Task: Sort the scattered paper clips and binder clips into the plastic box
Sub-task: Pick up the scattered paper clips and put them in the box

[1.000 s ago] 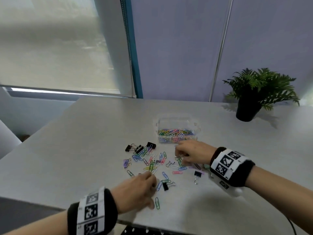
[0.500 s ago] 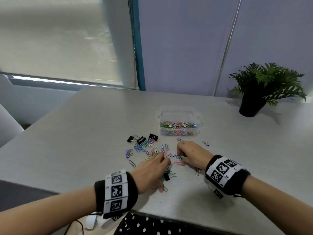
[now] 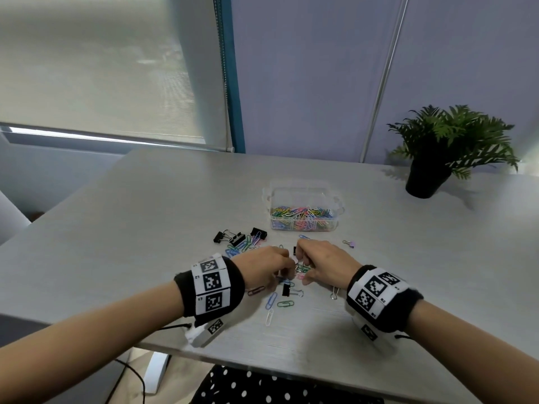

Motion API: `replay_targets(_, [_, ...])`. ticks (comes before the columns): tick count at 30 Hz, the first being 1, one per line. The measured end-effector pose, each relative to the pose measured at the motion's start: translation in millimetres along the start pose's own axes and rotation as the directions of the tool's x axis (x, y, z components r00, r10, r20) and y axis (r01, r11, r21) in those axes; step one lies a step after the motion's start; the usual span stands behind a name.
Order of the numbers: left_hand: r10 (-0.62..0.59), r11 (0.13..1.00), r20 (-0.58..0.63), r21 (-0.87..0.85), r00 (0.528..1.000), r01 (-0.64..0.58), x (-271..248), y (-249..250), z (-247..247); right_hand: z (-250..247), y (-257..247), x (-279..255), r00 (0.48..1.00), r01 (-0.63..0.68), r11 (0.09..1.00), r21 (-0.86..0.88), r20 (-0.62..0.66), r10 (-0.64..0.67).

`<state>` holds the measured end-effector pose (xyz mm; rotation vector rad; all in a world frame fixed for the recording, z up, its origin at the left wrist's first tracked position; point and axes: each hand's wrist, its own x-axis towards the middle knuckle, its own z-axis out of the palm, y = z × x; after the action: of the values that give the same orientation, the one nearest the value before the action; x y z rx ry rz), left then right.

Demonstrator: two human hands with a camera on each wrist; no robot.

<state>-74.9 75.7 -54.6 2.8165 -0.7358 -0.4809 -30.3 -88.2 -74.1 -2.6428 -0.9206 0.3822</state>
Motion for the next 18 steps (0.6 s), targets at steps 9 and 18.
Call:
replay_targets(9, [-0.043,0.999,0.042,0.01,0.998,0.043,6,-2,6,5,-5,3,1.0,-0.001,0.998,-0.055,-0.029,0.0])
replay_targets(18, [-0.051,0.983,0.03,0.178,0.998,0.045,5,5,17,4,-5,0,1.0,0.013,0.991,-0.133,-0.013,-0.015])
